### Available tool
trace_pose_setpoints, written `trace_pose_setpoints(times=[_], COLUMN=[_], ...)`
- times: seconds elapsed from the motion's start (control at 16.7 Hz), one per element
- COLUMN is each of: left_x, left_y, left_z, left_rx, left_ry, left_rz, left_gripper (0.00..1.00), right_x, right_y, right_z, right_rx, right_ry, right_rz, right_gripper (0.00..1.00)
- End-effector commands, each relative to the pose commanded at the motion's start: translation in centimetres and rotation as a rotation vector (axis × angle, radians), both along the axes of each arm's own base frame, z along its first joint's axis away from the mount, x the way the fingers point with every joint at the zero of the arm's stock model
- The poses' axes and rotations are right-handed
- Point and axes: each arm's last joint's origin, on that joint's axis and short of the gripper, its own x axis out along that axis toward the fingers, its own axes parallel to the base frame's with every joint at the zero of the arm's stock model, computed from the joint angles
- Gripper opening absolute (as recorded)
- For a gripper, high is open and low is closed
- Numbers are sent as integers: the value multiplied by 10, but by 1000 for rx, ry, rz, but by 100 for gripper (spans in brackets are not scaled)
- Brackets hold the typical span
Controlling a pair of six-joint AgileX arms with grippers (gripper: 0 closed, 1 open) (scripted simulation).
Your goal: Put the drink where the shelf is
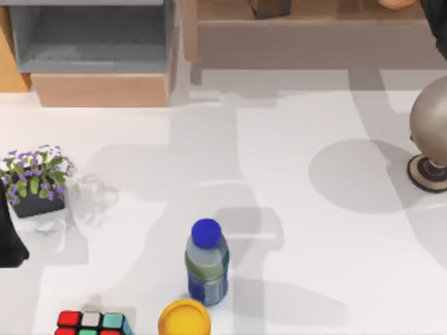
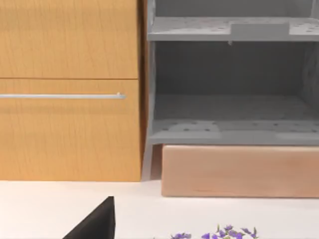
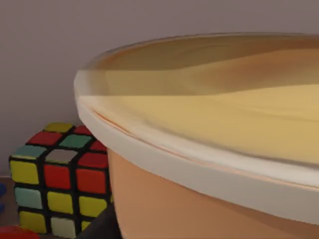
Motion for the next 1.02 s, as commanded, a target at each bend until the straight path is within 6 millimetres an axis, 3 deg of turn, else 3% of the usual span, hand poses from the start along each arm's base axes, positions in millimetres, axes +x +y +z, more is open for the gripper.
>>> trace_pose_setpoints(times=[0.06,0.84,1.02], left_x=[0,0,0], left_y=[0,0,0], left_z=[0,0,0], left_rx=[0,0,0], left_ry=[0,0,0], left_rz=[0,0,0], left_gripper=[100,100,100], right_x=[0,0,0], right_y=[0,0,0], right_z=[0,0,0], right_rx=[0,0,0], right_ry=[0,0,0], right_rz=[0,0,0], right_gripper=[0,98,100])
